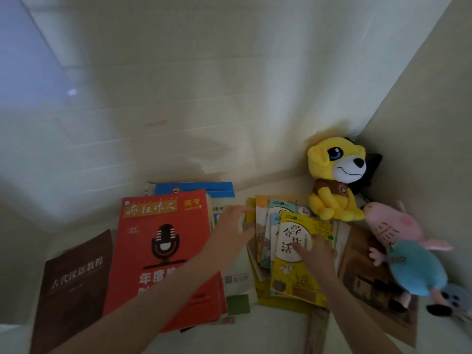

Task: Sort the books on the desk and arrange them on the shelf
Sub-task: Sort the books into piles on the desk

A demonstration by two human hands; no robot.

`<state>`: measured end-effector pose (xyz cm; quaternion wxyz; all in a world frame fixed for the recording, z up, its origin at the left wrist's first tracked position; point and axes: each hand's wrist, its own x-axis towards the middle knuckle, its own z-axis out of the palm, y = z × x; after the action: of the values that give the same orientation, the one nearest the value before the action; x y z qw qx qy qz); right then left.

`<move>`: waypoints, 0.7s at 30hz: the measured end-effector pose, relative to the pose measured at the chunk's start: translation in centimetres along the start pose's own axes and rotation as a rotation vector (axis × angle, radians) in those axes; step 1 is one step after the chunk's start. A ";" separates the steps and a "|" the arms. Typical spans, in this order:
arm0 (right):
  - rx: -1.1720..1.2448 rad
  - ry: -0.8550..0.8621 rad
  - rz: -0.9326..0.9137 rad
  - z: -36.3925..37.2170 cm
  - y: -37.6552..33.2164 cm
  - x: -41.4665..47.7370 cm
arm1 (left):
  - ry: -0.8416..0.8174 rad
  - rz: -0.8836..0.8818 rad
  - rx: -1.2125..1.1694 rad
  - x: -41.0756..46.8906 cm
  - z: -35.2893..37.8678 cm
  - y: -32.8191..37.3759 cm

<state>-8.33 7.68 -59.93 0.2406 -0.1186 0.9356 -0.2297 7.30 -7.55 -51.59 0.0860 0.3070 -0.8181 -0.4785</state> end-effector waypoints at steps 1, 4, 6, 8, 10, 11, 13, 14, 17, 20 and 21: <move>0.008 -0.014 0.038 -0.3 1.4 0.6 | -0.070 -0.045 -0.054 0.9 2.0 -0.2; 0.128 -0.019 0.141 -0.6 4.3 1.5 | -0.281 -0.244 -0.168 3.7 6.6 -1.8; 0.141 -0.027 0.183 -0.8 5.2 1.6 | -0.377 -0.321 -0.188 5.6 9.1 -3.9; 0.074 -0.033 0.184 -0.9 5.9 1.8 | -0.403 -0.424 -0.216 6.3 10.5 -4.8; 0.053 -0.060 0.190 -1.1 6.2 2.2 | -0.402 -0.481 -0.296 6.1 10.9 -4.3; 0.073 -0.075 0.184 -1.3 6.2 2.3 | -0.383 -0.496 -0.335 6.1 11.2 -4.3; 0.200 -0.085 0.154 -1.2 6.4 2.7 | -0.329 -0.556 -0.387 6.4 11.5 -4.5; 0.230 -0.083 0.129 -1.0 6.3 2.6 | -0.305 -0.589 -0.411 6.6 11.6 -4.5; 0.172 -0.081 0.065 0.3 6.5 2.7 | -0.282 -0.637 -0.476 7.0 11.8 -4.5; 0.253 -0.129 0.025 1.4 6.8 3.4 | -0.245 -0.591 -0.451 6.9 12.9 -4.4; 0.284 -0.144 0.018 0.6 5.7 2.4 | -0.211 -0.556 -0.446 7.0 13.4 -4.5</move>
<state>-10.71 11.58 -64.17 0.3236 -0.0913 0.8750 -0.3483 -2.22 -3.43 -63.47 -0.0672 0.4403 -0.5834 -0.6792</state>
